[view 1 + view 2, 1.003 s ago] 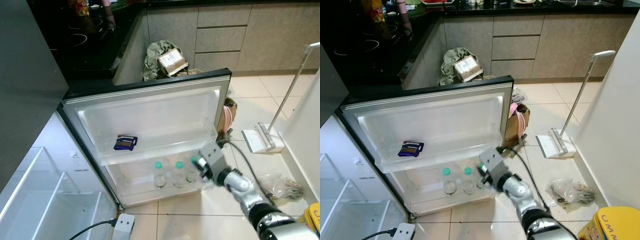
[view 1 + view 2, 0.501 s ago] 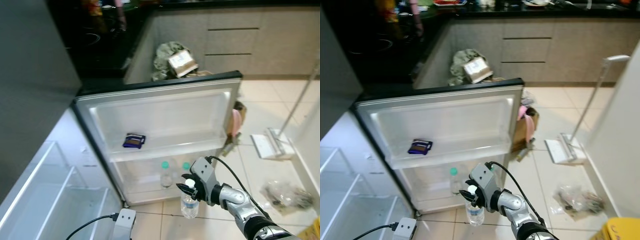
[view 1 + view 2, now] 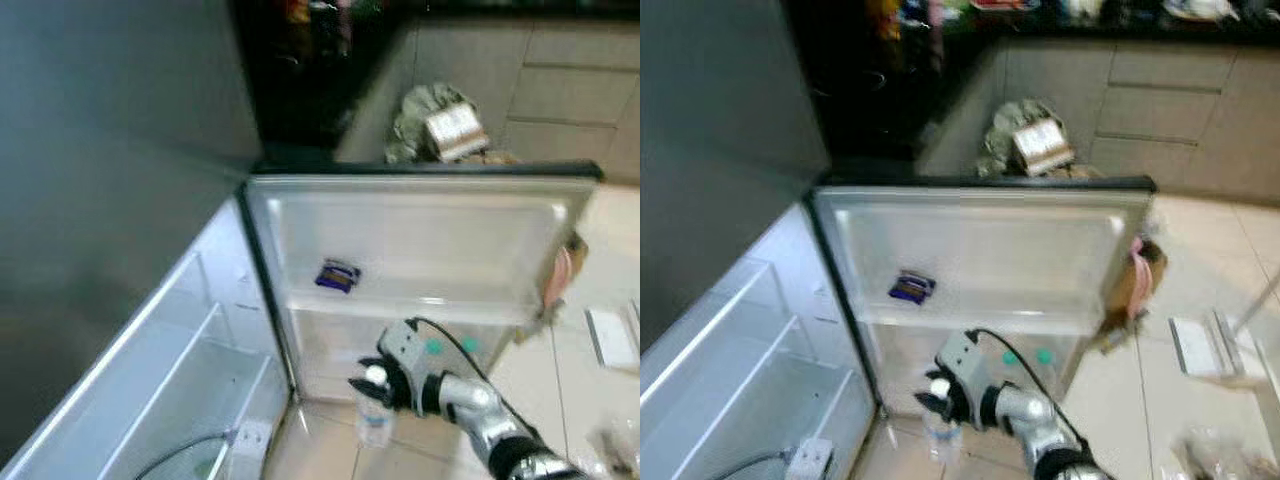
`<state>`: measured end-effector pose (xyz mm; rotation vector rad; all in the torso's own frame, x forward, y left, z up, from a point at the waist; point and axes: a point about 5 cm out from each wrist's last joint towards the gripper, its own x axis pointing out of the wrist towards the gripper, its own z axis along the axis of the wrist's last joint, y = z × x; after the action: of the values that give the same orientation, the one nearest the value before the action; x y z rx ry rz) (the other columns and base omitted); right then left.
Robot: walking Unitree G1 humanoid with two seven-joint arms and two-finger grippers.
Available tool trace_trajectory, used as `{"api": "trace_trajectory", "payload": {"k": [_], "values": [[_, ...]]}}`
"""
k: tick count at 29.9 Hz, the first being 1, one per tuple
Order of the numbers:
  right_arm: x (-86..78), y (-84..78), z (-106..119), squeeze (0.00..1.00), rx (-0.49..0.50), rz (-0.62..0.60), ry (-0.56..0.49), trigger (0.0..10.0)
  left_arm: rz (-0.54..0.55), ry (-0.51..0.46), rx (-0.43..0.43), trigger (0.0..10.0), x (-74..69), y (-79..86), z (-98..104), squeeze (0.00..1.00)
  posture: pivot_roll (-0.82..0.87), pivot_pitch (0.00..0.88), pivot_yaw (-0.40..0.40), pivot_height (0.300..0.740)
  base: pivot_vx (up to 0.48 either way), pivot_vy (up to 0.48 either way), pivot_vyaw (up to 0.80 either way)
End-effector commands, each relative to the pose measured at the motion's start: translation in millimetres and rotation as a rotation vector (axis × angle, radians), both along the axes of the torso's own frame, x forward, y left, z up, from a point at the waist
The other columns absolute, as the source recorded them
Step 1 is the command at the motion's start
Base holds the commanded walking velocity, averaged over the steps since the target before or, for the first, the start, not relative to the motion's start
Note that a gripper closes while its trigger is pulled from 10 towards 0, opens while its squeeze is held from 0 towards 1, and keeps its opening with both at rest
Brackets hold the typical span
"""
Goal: Restocking fridge
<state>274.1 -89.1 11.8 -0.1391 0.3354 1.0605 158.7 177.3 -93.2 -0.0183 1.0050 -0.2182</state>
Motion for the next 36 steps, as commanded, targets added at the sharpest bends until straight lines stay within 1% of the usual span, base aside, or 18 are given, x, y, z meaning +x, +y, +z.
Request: {"api": "trace_trajectory", "payload": {"k": [1,9,12,14,15,18,23,25,28,36], "values": [[0.7,2.9,2.5,0.0,0.01,0.015,-0.008,10.0,0.003,0.032,0.001,10.0,-9.0,0.5,-3.7,0.0,-0.13,0.0,0.018,0.74,0.0,0.0,0.76],[0.0,1.2,1.8,0.0,0.001,0.013,-0.012,10.0,-0.004,0.036,-0.016,10.0,-9.1,-1.6,-3.8,0.0,-0.14,0.0,0.022,0.74,0.0,0.0,0.75],[0.9,0.5,1.7,0.0,-0.012,-0.002,-0.02,10.0,-0.004,0.038,-0.02,10.0,-9.2,-1.9,-3.8,0.0,-0.14,0.0,0.022,0.74,0.0,-0.289,0.5],[2.2,0.3,1.6,0.0,-0.028,-0.013,-0.025,10.0,-0.004,0.038,-0.022,10.0,-9.1,-2.1,-3.8,0.0,-0.14,0.0,0.022,0.74,0.0,-0.454,0.0],[4.0,-0.6,0.8,0.0,-0.06,-0.026,-0.027,10.0,-0.005,0.039,-0.026,10.0,-8.9,-2.3,-3.7,0.0,-0.14,0.0,0.022,0.74,0.0,-0.461,0.0],[4.6,-1.0,0.9,0.0,-0.065,-0.029,-0.026,10.0,-0.003,0.04,-0.028,10.0,-8.7,-2.4,-3.7,0.0,-0.14,0.0,0.022,0.74,0.0,-0.461,0.0],[3.8,-1.2,0.5,0.0,-0.066,-0.023,-0.023,10.0,0.018,0.038,-0.031,10.0,-8.5,-1.9,-3.7,0.0,-0.14,0.0,0.021,0.74,0.0,0.0,0.0],[1.5,-0.2,-1.1,0.0,-0.09,0.006,-0.031,10.0,0.021,0.039,-0.03,10.0,-9.0,-1.5,-3.8,0.0,-0.14,0.0,0.02,0.74,0.0,0.0,0.0],[0.8,0.2,-1.4,0.0,-0.097,0.016,-0.036,10.0,0.021,0.04,-0.029,10.0,-9.2,-1.3,-3.9,0.0,-0.14,0.0,0.02,0.74,0.0,0.0,0.0],[-0.8,4.1,0.7,0.0,-0.085,0.062,-0.046,10.0,0.021,0.043,-0.024,10.0,-10.2,-1.1,-4.3,0.0,-0.14,0.0,0.016,0.74,0.0,0.0,0.0]]}}
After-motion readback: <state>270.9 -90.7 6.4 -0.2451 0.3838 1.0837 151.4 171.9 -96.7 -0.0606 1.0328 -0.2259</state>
